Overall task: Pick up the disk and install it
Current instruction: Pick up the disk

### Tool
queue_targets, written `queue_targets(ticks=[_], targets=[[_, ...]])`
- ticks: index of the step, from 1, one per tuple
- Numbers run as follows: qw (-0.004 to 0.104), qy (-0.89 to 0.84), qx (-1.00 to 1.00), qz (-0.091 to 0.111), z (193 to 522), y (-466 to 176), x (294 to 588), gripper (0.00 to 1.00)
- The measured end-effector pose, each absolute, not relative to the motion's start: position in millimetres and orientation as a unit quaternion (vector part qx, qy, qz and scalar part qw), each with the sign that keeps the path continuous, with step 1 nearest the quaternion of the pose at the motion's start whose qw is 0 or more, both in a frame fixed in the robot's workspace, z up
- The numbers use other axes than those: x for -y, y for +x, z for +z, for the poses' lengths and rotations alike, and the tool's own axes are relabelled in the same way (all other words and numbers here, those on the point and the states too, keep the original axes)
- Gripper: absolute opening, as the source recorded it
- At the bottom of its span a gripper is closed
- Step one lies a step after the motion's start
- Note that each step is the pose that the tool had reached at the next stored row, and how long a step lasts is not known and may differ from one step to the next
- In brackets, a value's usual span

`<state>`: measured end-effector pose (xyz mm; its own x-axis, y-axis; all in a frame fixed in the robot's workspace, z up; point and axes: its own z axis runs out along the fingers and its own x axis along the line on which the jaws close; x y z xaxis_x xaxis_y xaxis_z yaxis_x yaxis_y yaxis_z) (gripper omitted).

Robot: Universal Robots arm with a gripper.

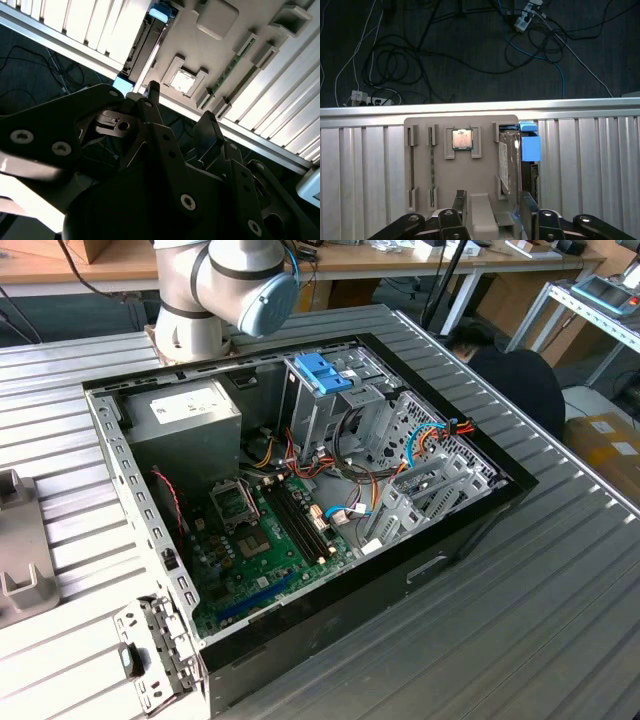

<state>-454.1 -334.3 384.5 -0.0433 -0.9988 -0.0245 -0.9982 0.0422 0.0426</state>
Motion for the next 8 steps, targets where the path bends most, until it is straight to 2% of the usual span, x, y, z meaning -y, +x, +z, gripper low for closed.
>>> queue_targets(ticks=[8], targets=[[0.006,0.692,0.722,-0.024,378.0,-454.2,324.8,0.54]])
